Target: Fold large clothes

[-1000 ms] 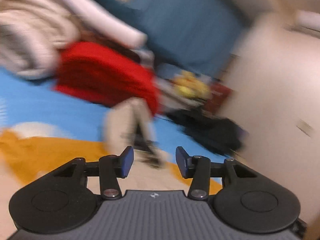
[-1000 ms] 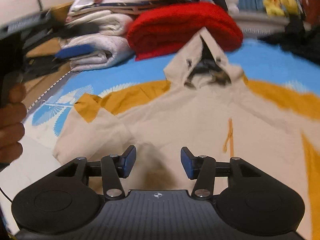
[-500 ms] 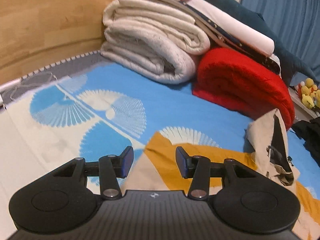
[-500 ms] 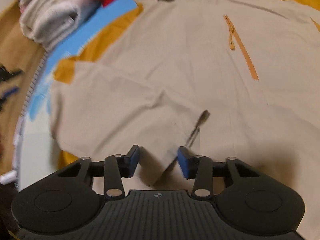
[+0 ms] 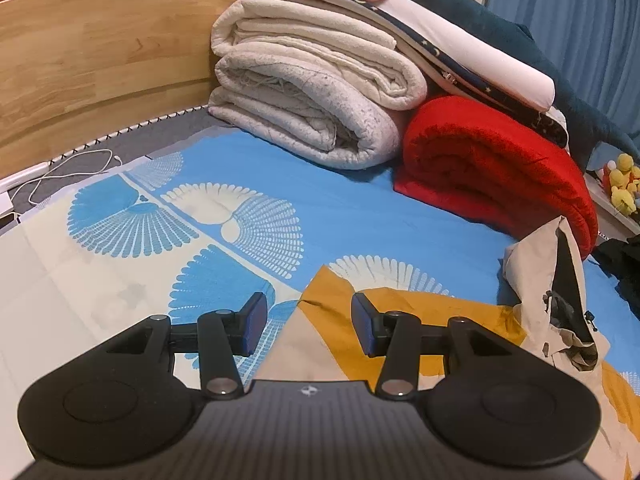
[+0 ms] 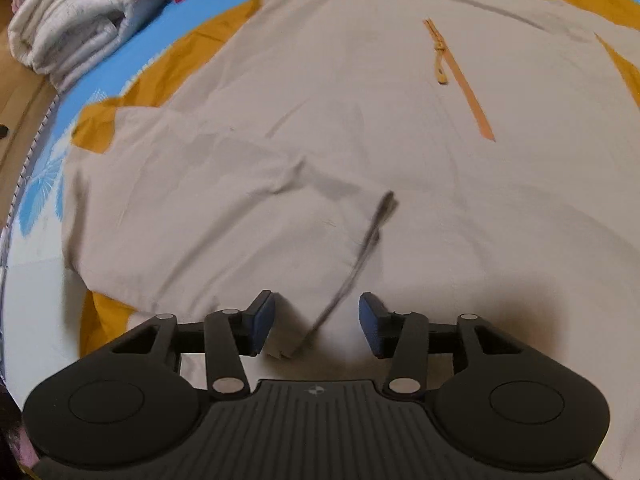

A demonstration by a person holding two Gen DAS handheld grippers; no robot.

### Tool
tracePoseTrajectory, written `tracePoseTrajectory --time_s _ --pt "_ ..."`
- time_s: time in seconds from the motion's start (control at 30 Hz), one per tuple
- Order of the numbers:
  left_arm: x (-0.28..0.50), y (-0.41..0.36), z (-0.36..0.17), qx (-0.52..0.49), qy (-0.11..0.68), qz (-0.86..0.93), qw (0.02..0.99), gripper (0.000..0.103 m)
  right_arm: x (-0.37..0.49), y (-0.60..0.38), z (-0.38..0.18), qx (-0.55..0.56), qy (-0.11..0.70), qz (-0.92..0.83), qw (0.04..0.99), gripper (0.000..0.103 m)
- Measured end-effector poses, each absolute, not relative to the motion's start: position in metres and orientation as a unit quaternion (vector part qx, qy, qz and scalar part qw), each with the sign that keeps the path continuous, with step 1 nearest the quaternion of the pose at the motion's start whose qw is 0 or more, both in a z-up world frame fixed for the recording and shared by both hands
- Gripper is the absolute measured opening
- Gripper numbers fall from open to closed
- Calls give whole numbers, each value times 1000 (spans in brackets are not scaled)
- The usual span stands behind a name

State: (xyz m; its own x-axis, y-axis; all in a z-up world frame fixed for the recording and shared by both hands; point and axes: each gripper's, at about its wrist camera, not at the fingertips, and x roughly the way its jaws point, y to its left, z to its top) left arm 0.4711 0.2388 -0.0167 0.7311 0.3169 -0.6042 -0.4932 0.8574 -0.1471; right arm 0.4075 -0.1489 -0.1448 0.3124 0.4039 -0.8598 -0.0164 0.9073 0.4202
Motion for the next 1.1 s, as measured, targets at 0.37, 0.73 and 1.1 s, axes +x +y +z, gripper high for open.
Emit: tracePoseTrajectory --time_s 0.37,0.73,1.1 --pt "470 237 -16 -146 286 218 921 51 434 -188 -60 104 340 134 925 0" --pt "489 208 -51 -147 374 97 910 51 478 -320 -67 105 309 -111 939 7" --pt "503 171 -144 -24 540 56 840 55 475 -334 -147 339 446 -76 825 39"
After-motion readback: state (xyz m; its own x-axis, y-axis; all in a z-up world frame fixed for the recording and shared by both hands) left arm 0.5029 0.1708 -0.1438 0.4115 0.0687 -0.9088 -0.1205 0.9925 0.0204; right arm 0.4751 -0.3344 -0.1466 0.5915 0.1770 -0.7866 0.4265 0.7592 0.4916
